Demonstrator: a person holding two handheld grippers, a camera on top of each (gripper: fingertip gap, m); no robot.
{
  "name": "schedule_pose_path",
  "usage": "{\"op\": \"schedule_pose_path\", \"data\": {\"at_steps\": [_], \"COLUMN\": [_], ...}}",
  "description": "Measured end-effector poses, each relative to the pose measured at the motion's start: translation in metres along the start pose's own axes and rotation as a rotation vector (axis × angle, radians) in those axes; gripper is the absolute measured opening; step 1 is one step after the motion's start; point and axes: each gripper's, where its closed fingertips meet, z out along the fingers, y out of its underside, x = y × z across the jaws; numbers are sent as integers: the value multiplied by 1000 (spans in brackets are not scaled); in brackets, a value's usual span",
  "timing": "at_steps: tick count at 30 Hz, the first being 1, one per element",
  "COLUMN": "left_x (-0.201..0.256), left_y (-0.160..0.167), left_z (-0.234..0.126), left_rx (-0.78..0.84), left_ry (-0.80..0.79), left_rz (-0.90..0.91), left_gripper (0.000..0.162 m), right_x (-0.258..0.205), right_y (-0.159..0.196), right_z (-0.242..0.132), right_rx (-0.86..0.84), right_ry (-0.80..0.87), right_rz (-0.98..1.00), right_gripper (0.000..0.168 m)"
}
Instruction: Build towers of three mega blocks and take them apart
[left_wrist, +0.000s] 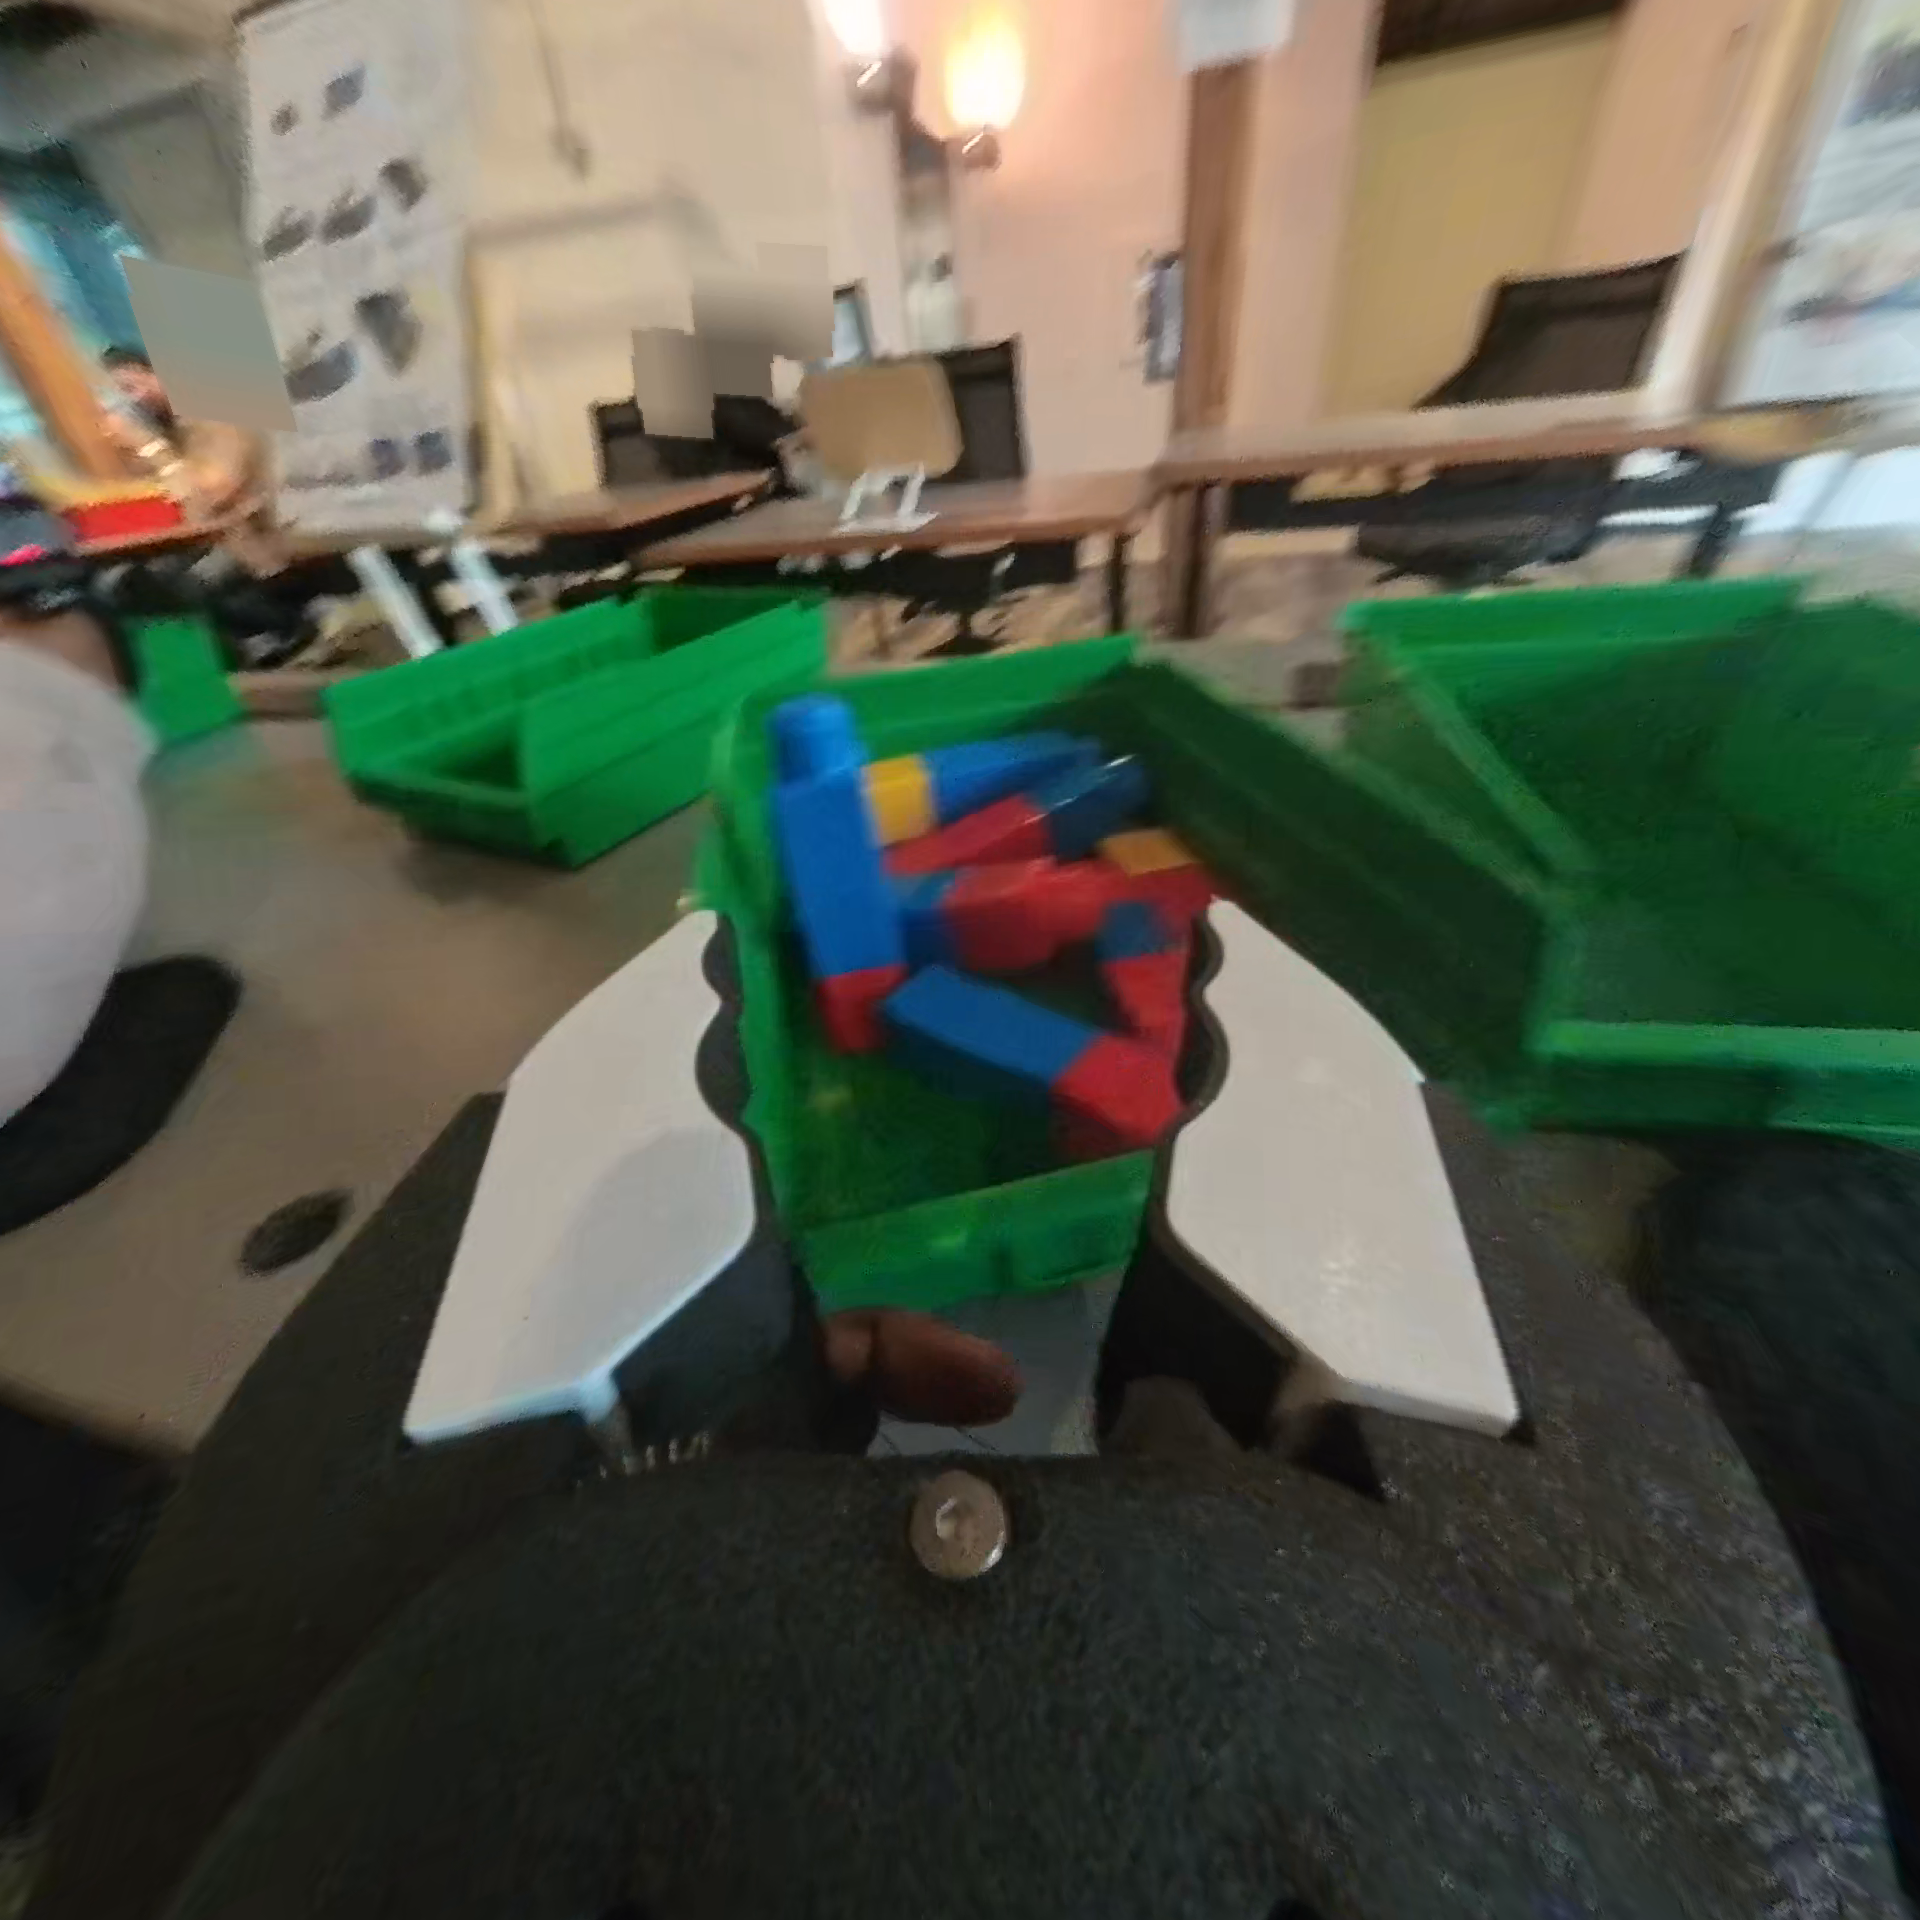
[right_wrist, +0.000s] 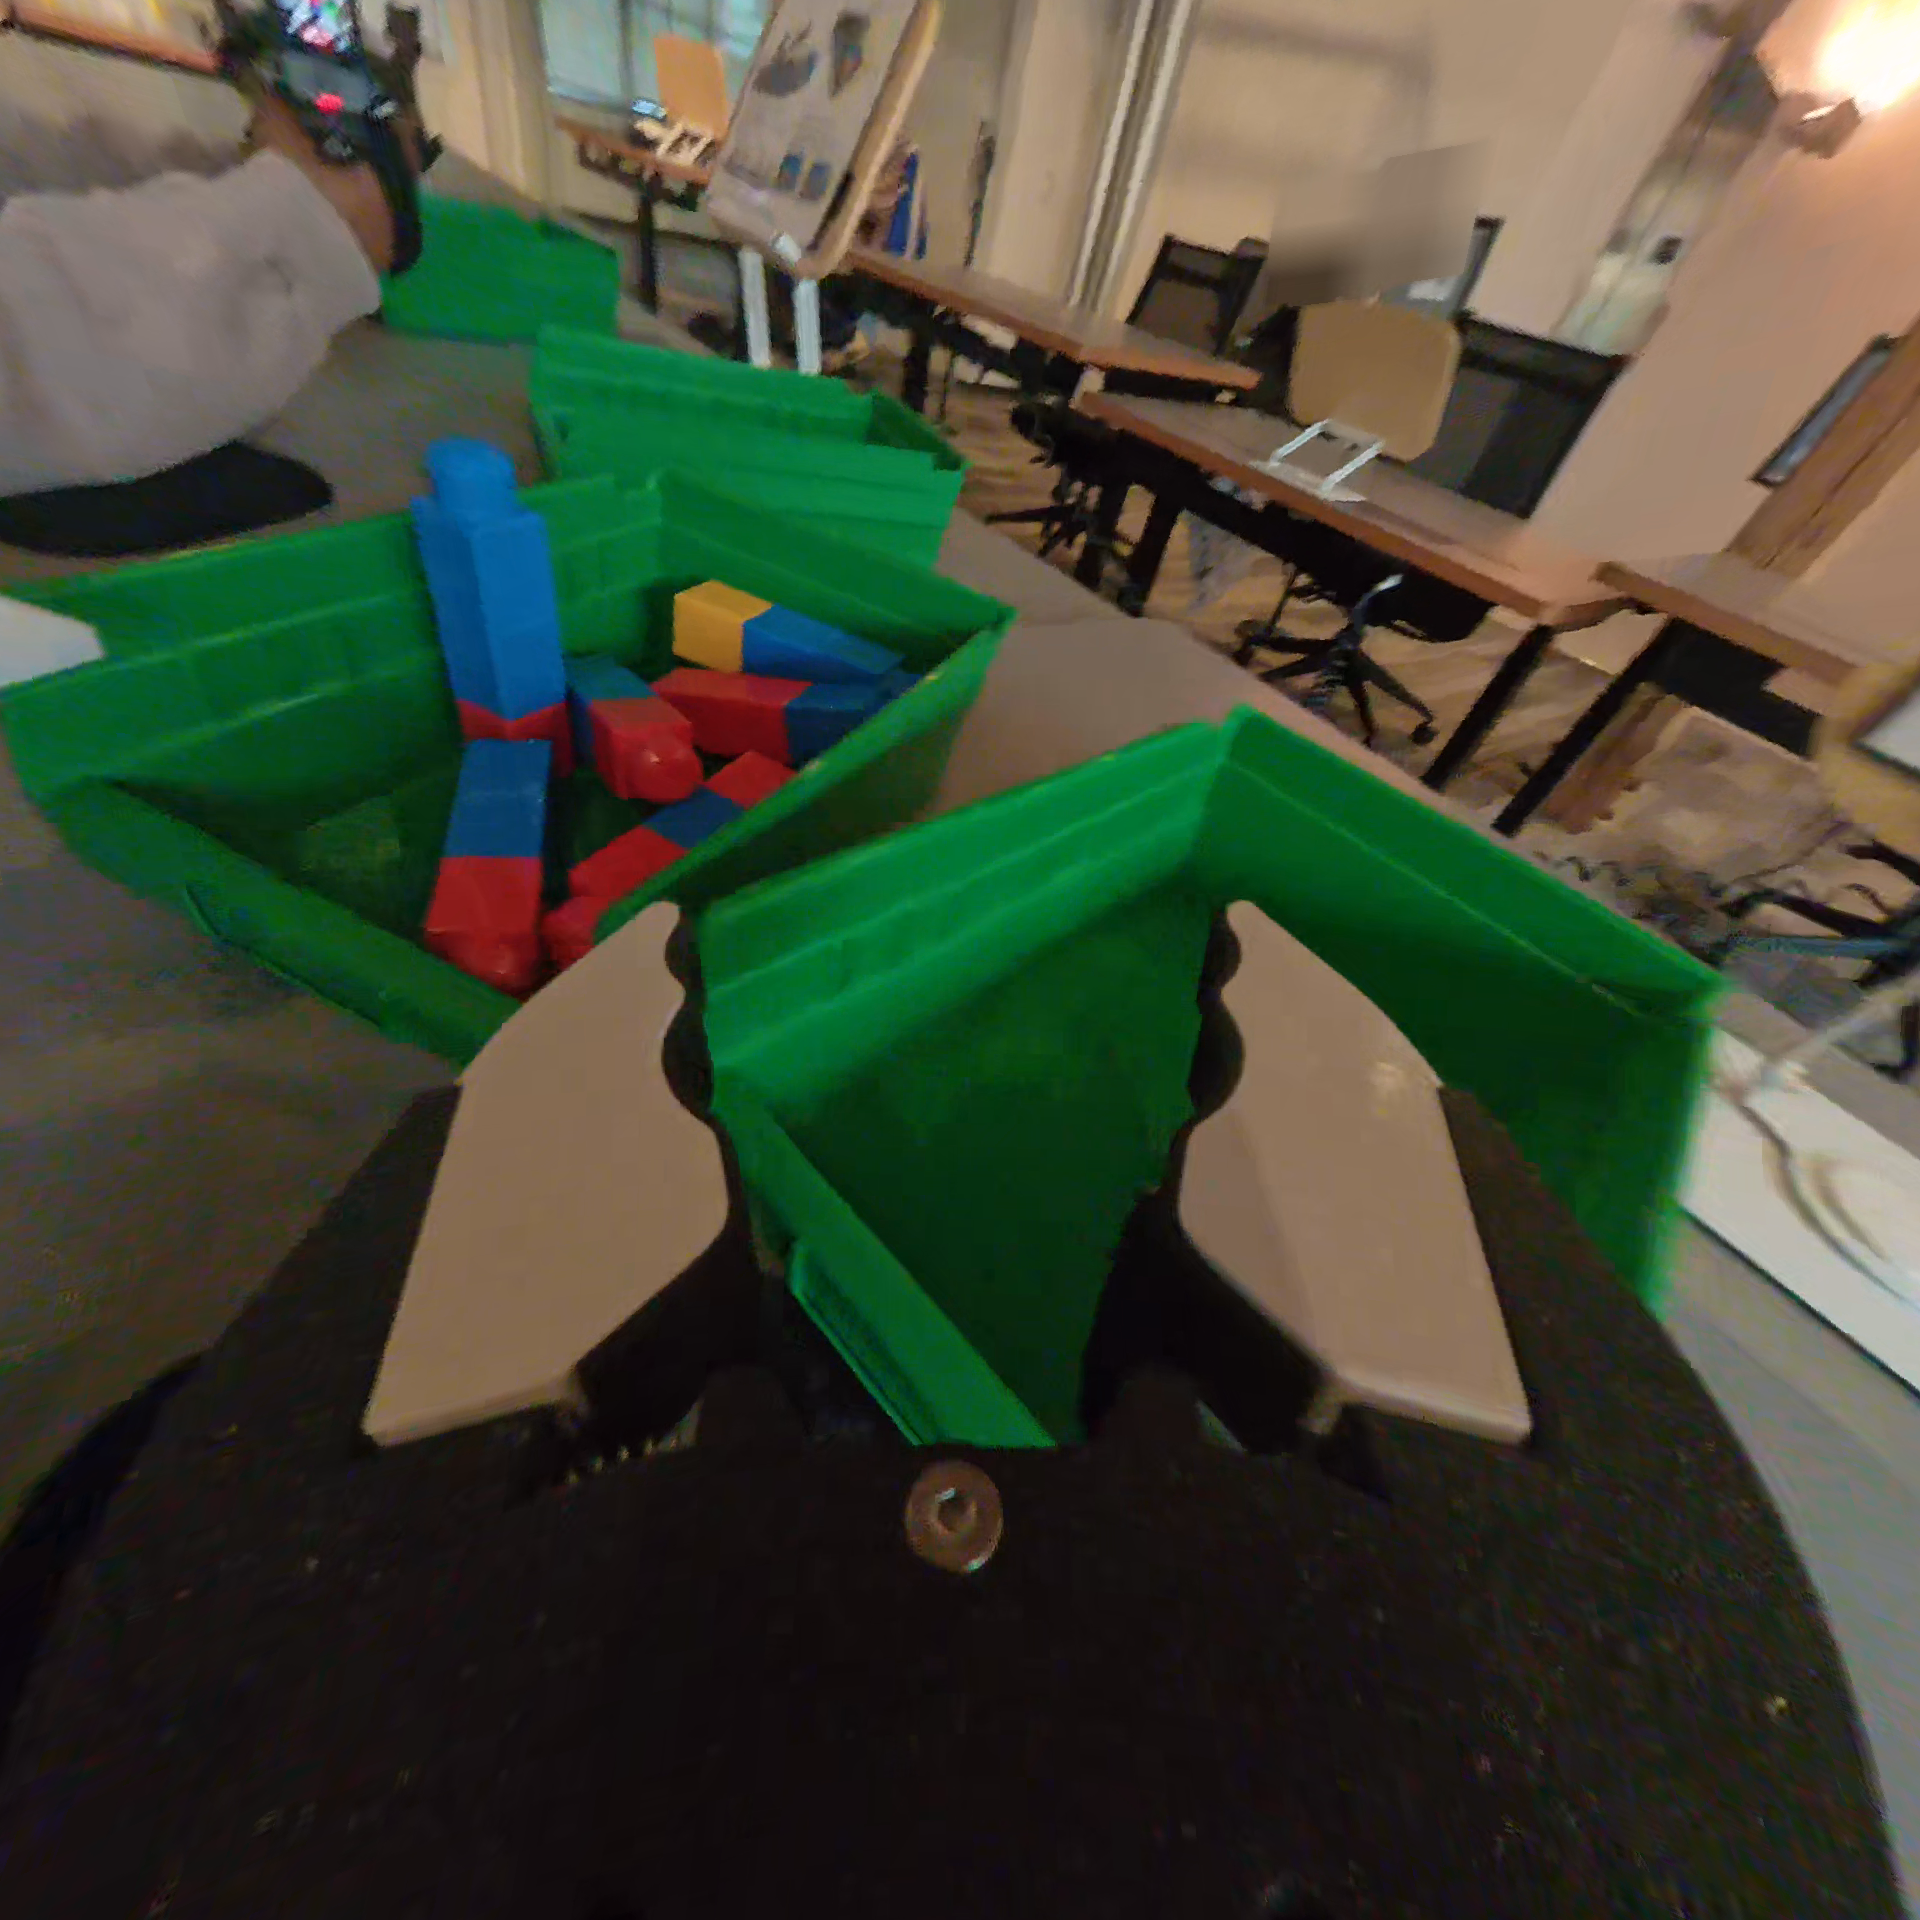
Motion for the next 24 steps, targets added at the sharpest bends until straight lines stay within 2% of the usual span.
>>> {"op": "schedule_pose_path", "data": {"at_steps": [2, 5, 9, 13, 18, 21, 24], "left_x": [47, 115, 167, 185, 190, 193, 195], "left_y": [-15, -20, -14, -9, -6, -1, 8], "left_z": [-9, -14, -3, 14, 38, 46, 51], "left_rx": [54, 78, 61, 46, 17, -16, -53], "left_ry": [114, 250, 331, 344, 317, 324, 302], "left_rz": [10, 68, 110, 98, 136, 124, 128], "left_gripper": [71, 60, 53, 45, 45, 42, 38], "right_x": [19, 43, 67, 77, 91, 104, 109], "right_y": [4, 18, 46, 67, 89, 91, 102], "right_z": [-23, -49, -64, -58, -46, -54, -61], "right_rx": [16, 12, -65, -143, -241, -260, -306], "right_ry": [62, 159, 249, 259, 289, 362, 366], "right_rz": [6, -4, -52, -43, -68, -180, -168], "right_gripper": [90, 84, 70, 62, 60, 36, 38]}}
